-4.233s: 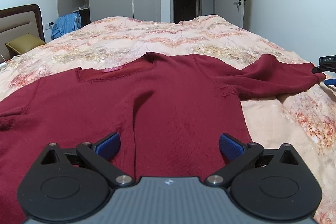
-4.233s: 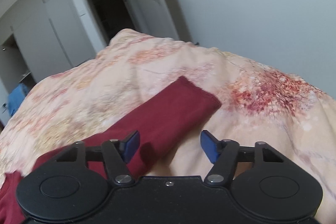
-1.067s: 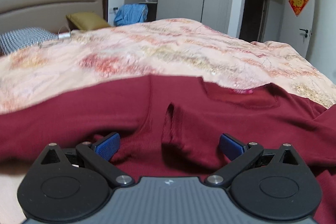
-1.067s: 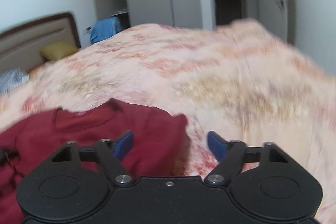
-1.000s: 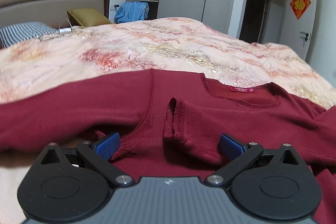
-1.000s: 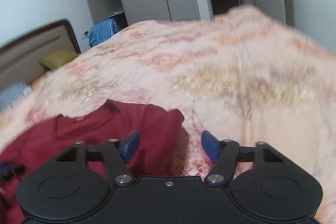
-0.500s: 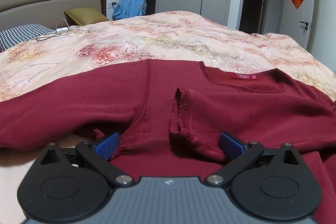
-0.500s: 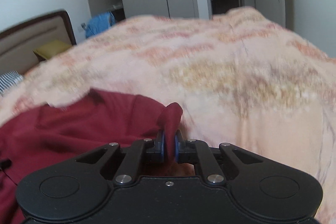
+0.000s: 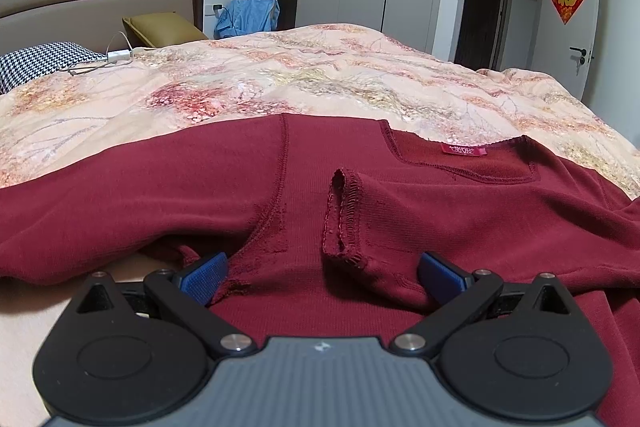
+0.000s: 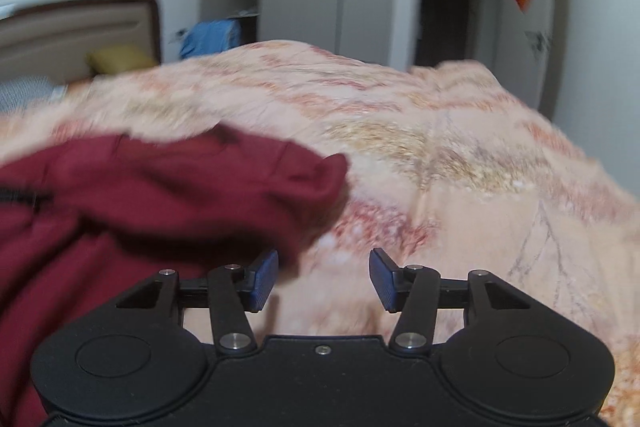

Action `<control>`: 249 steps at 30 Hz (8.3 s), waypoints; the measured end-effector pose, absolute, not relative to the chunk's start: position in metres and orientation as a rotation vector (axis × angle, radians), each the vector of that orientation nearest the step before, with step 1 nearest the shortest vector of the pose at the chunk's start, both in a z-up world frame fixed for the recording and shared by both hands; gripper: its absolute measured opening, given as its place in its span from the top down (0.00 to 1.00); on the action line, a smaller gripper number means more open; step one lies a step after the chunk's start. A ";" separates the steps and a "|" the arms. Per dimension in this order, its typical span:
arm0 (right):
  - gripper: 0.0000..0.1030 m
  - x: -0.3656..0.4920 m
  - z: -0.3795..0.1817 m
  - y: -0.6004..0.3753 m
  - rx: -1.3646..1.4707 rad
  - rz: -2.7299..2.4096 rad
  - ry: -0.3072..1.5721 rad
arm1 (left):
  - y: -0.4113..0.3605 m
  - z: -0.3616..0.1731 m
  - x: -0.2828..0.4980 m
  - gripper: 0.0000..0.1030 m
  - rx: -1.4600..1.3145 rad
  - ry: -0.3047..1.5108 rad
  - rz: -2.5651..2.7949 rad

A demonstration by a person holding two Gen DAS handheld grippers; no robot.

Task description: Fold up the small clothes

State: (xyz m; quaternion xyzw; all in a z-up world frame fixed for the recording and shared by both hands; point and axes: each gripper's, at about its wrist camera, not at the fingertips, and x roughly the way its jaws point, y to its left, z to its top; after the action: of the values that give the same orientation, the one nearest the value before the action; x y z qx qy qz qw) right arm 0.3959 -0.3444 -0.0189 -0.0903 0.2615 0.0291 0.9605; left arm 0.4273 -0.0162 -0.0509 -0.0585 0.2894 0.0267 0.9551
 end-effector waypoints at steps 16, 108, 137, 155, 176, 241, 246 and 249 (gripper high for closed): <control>0.96 0.404 -0.026 -0.321 -0.155 -0.064 0.516 | -0.015 -0.050 0.426 0.00 -0.127 0.582 0.049; 0.00 0.309 -0.051 -0.287 0.262 0.235 0.455 | -0.101 0.006 0.429 0.95 0.010 0.425 -0.289; 0.00 0.316 -0.045 -0.284 0.241 0.232 0.484 | 0.053 -0.024 0.343 0.15 0.048 0.564 0.045; 0.28 0.447 -0.004 -0.236 0.182 0.359 0.500 | 0.100 -0.044 0.378 0.25 -0.032 0.523 0.160; 0.95 0.485 0.088 -0.230 0.154 0.424 0.306 | 0.078 -0.027 0.398 0.36 0.041 0.453 0.194; 0.20 0.153 -0.035 -0.265 0.255 0.109 0.543 | 0.072 -0.066 0.179 0.00 -0.326 0.749 -0.150; 0.45 0.154 -0.038 -0.259 0.226 0.097 0.550 | 0.075 -0.066 0.177 0.08 -0.357 0.753 -0.129; 0.49 0.153 -0.041 -0.251 0.202 0.117 0.553 | 0.074 -0.065 0.176 0.16 -0.351 0.747 -0.129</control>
State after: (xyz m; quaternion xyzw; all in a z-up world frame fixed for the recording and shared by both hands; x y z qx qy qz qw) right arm 0.1526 -0.2514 -0.0413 0.0997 0.2725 0.0575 0.9552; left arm 0.1762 0.0736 -0.0652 -0.1706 0.3629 -0.0624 0.9139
